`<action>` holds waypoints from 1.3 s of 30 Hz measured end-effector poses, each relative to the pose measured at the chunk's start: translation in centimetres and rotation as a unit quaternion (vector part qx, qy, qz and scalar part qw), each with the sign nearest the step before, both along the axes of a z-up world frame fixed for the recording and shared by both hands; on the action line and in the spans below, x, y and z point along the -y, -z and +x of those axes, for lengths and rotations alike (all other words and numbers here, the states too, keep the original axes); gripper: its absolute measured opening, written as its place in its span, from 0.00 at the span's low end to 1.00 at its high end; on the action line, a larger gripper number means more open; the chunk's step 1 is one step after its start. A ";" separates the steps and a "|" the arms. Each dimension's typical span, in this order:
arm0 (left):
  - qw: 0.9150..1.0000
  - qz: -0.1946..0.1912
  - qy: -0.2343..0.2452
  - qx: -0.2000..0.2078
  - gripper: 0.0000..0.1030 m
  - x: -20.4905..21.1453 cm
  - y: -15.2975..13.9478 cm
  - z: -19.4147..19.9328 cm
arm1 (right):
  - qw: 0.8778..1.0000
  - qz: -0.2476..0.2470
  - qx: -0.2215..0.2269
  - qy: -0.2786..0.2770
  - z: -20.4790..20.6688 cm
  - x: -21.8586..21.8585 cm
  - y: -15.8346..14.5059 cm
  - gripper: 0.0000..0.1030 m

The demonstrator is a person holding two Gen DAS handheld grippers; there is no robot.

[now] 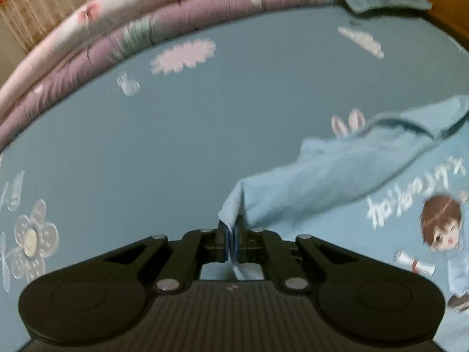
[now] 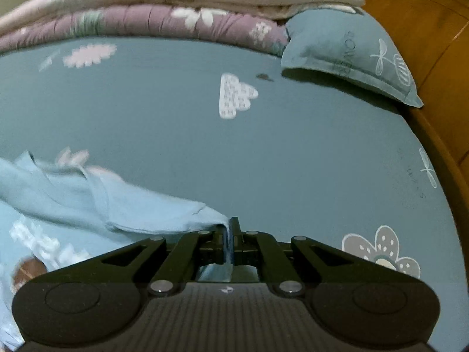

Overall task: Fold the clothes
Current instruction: 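Lift the shirt with both grippers and shake it open above the bed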

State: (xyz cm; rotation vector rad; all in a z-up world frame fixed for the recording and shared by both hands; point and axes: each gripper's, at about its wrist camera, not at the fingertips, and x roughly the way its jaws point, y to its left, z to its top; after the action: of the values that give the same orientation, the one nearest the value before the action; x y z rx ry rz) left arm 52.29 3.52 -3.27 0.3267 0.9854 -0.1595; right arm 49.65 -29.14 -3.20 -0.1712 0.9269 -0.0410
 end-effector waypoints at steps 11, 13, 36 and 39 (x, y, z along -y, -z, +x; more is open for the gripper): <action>0.996 -0.081 0.012 -0.035 0.08 -2.7 1.1 -2.3 | 0.971 -0.158 0.036 -0.173 -0.9 -4.9 2.4 0.28; 0.995 -0.087 0.016 -0.035 0.08 -3.1 0.9 -3.3 | 0.962 -0.170 0.044 -0.207 -1.4 -5.7 2.5 0.27; 0.989 -0.143 0.027 -0.009 0.16 -6.8 -3.5 -9.1 | 0.988 0.087 0.013 -0.125 -5.2 -2.6 -4.0 0.37; 0.988 -0.150 0.032 -0.004 0.16 -6.3 -3.5 -6.4 | 0.981 0.122 0.003 -0.151 -7.1 -4.1 -2.7 0.25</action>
State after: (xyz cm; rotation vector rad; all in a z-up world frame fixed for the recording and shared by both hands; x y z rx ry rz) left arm 45.93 9.85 0.26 0.0808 0.9428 -0.3640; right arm 42.57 -25.00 -0.50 -0.0831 0.8842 0.3526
